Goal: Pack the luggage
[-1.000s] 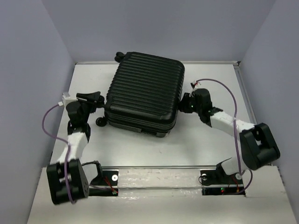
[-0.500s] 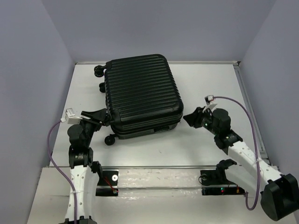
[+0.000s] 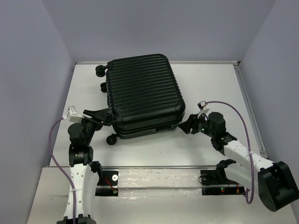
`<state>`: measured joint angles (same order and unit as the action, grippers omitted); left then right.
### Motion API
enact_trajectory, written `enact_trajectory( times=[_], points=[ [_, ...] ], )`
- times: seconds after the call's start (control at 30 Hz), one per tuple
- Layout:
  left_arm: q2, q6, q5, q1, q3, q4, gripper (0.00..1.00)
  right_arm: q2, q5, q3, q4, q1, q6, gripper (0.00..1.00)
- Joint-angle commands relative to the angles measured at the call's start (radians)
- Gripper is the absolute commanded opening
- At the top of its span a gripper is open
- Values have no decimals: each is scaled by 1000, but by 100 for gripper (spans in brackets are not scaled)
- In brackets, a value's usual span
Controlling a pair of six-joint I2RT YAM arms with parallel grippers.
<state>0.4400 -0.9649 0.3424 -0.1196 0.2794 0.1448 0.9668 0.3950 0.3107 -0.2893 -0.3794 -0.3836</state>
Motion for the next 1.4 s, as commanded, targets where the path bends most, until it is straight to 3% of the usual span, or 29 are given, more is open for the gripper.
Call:
enact_trajectory(
  times=[0.0, 0.3, 0.4, 0.5, 0.57, 0.67, 0.73, 0.9, 0.93, 1.03, 1.07, 1.13, 1.23, 1.37],
  points=[
    [-15, 129, 98, 15, 14, -5, 6, 70, 44, 22, -160, -3, 72, 56],
    [-24, 134, 136, 15, -5, -14, 6, 211, 91, 12, -350, -3, 75, 39],
    [-37, 137, 142, 15, -16, -19, 6, 222, 88, -28, -451, -3, 45, 25],
    [-43, 134, 147, 15, -23, -22, 6, 202, 82, -45, -468, -3, 40, 20],
    [-49, 134, 145, 15, -26, -24, 6, 162, 70, -54, -441, -3, 41, 10],
    [-55, 127, 147, 15, -31, -24, 6, 104, 35, -53, -372, -18, 51, 7],
    [-63, 123, 150, 15, -32, -24, 6, 49, -14, -42, -285, -71, 51, 7],
    [-76, 95, 164, 20, -39, -21, 6, 25, -267, 66, -12, -419, 32, 7],
    [-80, 91, 168, 23, -42, -17, 6, 82, -344, 121, 7, -546, -3, 7],
    [-90, 71, 175, 38, -49, -14, 6, 231, -470, 263, 7, -721, -66, 7],
    [-101, 66, 176, 41, -51, -13, 6, 359, -511, 316, 24, -830, -69, 7],
    [-109, 61, 179, 51, -55, -14, 6, 487, -595, 433, 42, -907, -51, 7],
    [-124, 54, 207, 61, -54, -25, 6, 673, -582, 615, -11, -963, 1, 7],
    [-149, 90, 259, 64, -6, -115, 6, 800, -553, 718, -233, -972, 61, 7]
  ],
)
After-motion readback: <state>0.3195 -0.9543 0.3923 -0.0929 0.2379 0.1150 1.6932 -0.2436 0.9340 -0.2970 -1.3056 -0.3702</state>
